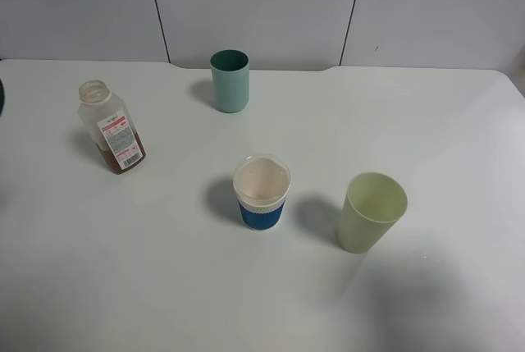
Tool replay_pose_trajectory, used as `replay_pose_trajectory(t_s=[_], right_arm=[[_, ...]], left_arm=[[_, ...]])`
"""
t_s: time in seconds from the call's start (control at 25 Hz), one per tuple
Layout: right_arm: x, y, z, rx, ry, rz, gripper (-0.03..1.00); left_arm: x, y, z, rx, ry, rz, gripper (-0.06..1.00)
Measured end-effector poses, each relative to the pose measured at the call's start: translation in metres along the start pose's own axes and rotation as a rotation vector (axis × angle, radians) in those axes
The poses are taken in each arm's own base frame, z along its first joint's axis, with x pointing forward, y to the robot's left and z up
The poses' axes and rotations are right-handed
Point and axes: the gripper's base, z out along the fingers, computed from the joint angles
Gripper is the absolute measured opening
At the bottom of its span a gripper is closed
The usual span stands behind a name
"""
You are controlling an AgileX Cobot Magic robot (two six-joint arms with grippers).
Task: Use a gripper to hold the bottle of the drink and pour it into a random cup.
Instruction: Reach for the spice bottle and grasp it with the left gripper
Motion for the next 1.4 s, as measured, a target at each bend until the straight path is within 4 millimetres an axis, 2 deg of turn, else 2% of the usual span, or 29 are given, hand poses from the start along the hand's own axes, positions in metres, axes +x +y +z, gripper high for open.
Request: replay_pose_trajectory(t_s=[0.4,0.6,0.84,1.04,1.4], right_arm=[[0.000,0.000,0.000,0.000,0.000,0.000,0.63],[0.000,0.000,0.000,0.000,0.000,0.000,0.63],[0.000,0.000,0.000,0.000,0.000,0.000,0.63],[0.000,0.000,0.000,0.000,0.000,0.000,0.63],[0.000,0.000,0.000,0.000,0.000,0.000,0.63]], left_arm=[[-0.011,-0.031,0.050,0.129,0.158,0.140,0.99],[-0.016,-0.037,0.064,0.150,0.093,0.123,0.99],[0.003,-0.046,0.079,0.166,0.017,0.126,0.99],[0.001,-0.050,0.090,0.173,-0.048,0.123,0.99],[0.001,-0.056,0.129,0.191,-0.044,0.098,0.99]])
